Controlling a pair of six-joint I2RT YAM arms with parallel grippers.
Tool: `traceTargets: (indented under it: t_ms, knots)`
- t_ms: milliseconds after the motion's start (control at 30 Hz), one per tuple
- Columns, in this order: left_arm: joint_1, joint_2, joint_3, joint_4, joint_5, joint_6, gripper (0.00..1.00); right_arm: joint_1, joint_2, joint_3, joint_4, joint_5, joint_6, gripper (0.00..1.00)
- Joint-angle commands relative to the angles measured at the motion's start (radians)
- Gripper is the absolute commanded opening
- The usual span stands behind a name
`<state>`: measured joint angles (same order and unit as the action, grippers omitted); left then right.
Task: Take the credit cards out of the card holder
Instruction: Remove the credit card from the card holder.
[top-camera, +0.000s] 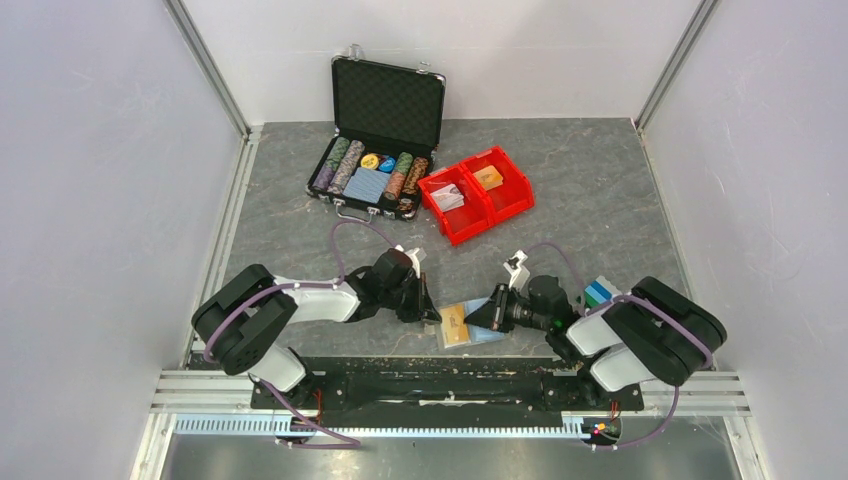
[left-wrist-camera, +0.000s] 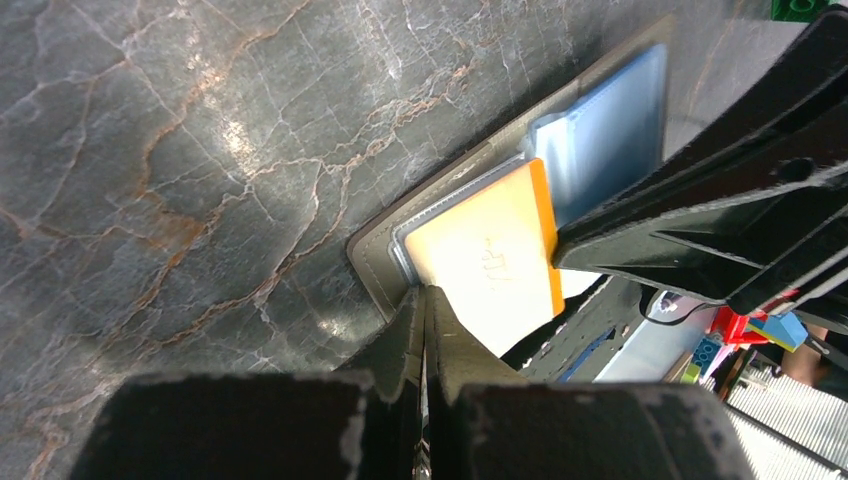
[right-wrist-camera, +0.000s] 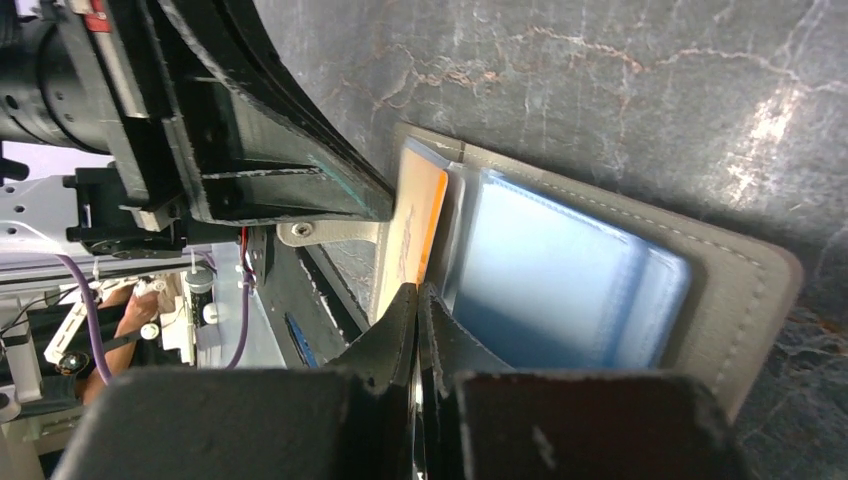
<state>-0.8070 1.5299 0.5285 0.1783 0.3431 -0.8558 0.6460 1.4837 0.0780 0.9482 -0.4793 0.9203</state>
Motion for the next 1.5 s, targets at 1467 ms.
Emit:
traceTargets:
  t_ms: [1467]
  knots:
    - [-0.014, 0.030, 0.090, -0.149, 0.005, 0.044, 0.02, -0.076, -0.266, 0.065, -0.419, 0.000, -0.212, 0.34]
